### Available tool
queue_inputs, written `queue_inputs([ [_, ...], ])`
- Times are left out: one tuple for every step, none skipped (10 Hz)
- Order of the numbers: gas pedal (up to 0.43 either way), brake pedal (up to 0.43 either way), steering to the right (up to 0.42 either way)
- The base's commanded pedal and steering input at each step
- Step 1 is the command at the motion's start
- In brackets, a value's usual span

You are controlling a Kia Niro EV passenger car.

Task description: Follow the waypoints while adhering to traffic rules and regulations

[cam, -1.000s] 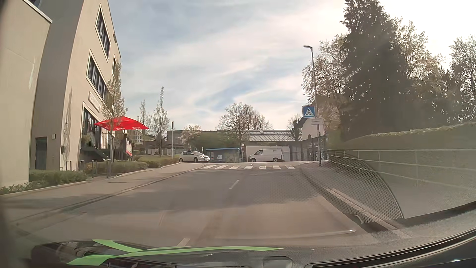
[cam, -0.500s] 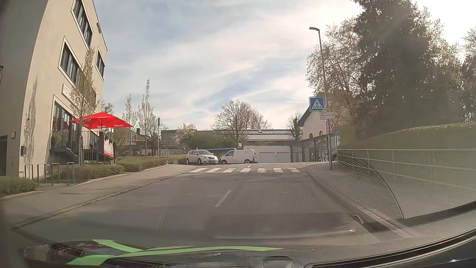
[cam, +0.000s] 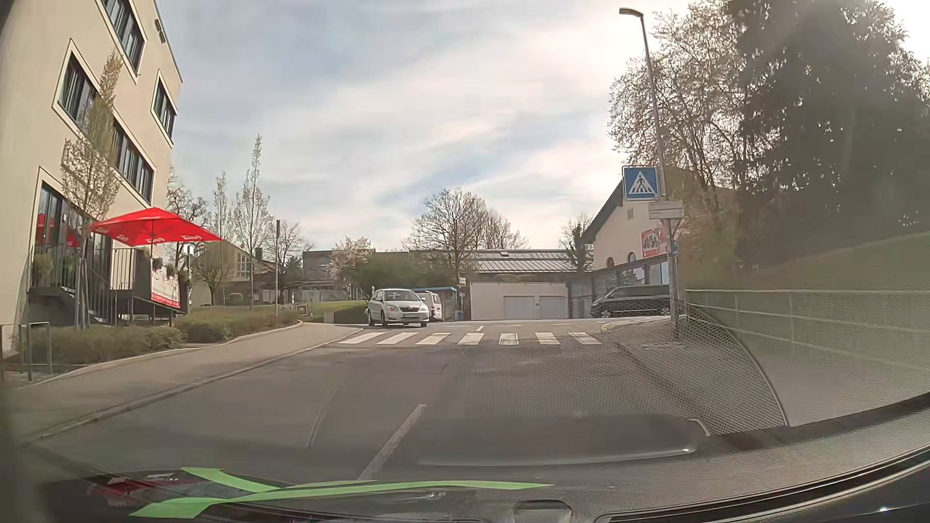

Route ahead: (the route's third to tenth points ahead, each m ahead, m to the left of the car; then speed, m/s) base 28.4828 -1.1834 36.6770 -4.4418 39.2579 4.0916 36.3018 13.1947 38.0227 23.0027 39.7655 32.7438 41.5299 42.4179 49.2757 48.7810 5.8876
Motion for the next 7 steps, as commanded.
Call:
queue_inputs([
  [0.000, 0.000, 0.010],
  [0.000, 0.000, 0.009],
  [0.000, 0.000, 0.009],
  [0.000, 0.000, 0.009],
  [0.000, 0.000, 0.010],
  [0.000, 0.000, 0.009],
  [0.000, 0.000, 0.009],
])
